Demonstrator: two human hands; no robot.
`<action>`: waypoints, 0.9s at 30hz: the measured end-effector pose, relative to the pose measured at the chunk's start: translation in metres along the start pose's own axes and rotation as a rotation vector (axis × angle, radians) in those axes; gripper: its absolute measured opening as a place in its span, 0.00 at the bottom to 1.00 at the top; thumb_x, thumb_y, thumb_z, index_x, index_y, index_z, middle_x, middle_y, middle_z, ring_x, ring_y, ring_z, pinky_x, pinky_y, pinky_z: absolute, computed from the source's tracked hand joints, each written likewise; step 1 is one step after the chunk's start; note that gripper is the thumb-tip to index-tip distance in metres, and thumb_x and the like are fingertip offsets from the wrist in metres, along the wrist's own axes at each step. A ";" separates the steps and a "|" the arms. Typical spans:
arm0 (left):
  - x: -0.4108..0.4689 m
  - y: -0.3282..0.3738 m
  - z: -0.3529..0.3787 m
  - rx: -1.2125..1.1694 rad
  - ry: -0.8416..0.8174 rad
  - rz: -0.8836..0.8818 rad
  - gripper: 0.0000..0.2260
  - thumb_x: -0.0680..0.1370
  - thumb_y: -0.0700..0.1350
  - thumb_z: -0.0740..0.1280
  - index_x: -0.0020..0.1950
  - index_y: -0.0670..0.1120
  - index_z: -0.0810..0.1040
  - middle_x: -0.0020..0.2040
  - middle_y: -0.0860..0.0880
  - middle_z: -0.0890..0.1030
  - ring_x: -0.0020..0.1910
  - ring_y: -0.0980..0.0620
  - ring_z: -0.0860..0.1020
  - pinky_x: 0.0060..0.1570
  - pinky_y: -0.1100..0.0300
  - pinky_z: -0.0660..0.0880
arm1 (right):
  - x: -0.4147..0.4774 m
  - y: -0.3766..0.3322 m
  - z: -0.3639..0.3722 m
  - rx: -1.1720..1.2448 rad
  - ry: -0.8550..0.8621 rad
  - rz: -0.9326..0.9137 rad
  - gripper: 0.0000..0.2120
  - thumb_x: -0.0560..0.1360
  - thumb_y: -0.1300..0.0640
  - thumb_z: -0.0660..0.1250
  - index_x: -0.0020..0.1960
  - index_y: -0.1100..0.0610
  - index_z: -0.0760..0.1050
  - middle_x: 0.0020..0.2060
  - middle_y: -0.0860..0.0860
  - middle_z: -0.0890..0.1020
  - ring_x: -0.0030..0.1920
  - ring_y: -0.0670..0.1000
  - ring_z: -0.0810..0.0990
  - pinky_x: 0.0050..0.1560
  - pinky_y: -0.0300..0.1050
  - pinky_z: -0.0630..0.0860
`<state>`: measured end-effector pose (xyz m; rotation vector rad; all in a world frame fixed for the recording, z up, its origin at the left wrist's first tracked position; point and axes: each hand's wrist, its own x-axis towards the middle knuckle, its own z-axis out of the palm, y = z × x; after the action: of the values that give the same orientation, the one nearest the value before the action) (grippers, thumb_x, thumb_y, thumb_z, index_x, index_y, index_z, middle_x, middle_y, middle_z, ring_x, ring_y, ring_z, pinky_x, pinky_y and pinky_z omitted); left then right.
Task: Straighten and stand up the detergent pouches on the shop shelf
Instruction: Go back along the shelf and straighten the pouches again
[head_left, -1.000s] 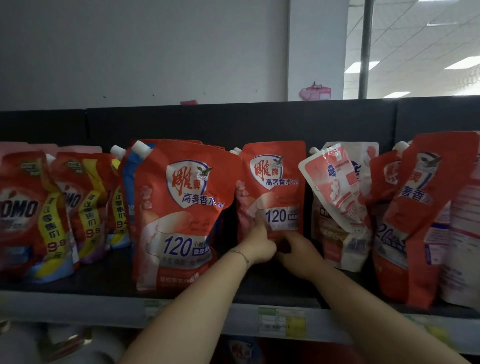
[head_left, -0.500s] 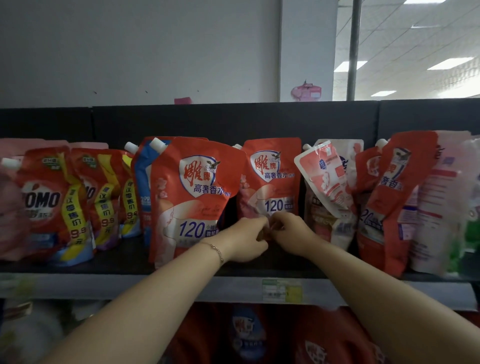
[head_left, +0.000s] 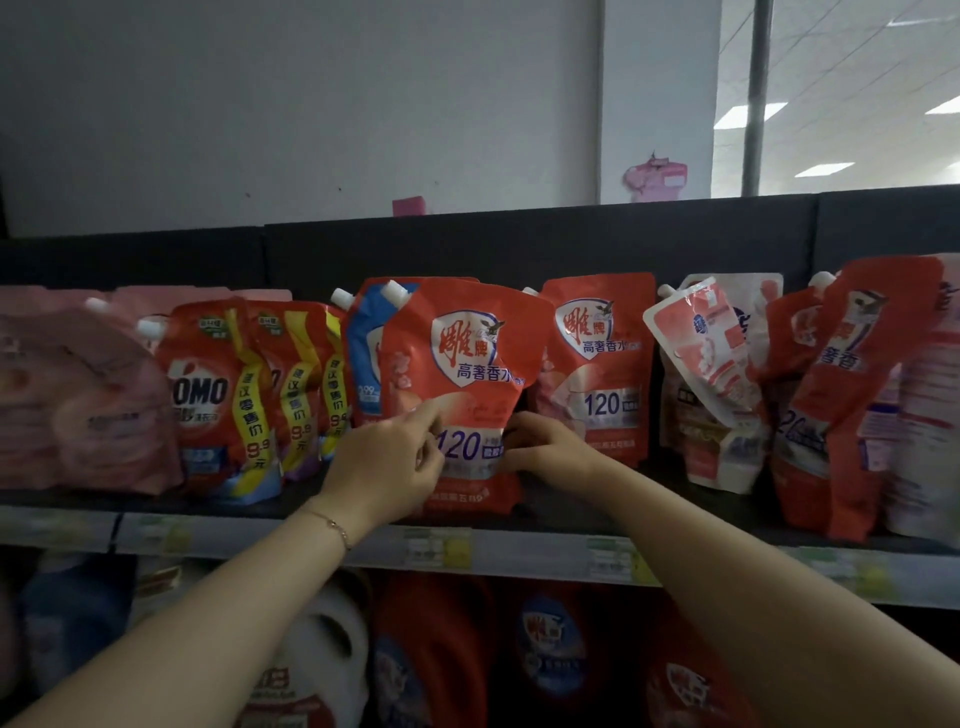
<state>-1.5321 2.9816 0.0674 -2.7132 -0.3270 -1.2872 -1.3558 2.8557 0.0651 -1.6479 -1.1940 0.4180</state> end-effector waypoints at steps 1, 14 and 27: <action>-0.005 -0.006 0.000 0.004 -0.013 -0.064 0.07 0.77 0.48 0.63 0.51 0.52 0.66 0.31 0.56 0.70 0.25 0.55 0.70 0.23 0.62 0.62 | 0.002 -0.002 0.003 0.049 -0.022 0.012 0.21 0.71 0.63 0.73 0.61 0.55 0.74 0.56 0.55 0.81 0.55 0.54 0.81 0.58 0.50 0.78; -0.020 -0.027 0.023 -0.393 -0.223 -0.551 0.26 0.67 0.55 0.77 0.54 0.48 0.66 0.59 0.50 0.71 0.57 0.53 0.70 0.59 0.53 0.73 | 0.014 0.001 0.014 0.104 -0.112 0.105 0.15 0.73 0.64 0.72 0.58 0.54 0.76 0.54 0.52 0.83 0.55 0.52 0.81 0.54 0.44 0.78; 0.001 0.009 0.046 -0.656 -0.286 -0.672 0.37 0.62 0.53 0.81 0.64 0.46 0.67 0.58 0.53 0.75 0.58 0.51 0.75 0.58 0.55 0.75 | -0.011 0.021 -0.027 0.081 0.234 0.077 0.22 0.63 0.60 0.81 0.55 0.59 0.80 0.47 0.52 0.86 0.46 0.52 0.85 0.50 0.50 0.82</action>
<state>-1.4942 2.9824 0.0391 -3.5368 -1.0992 -1.2962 -1.3301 2.8319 0.0550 -1.6274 -0.9314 0.3077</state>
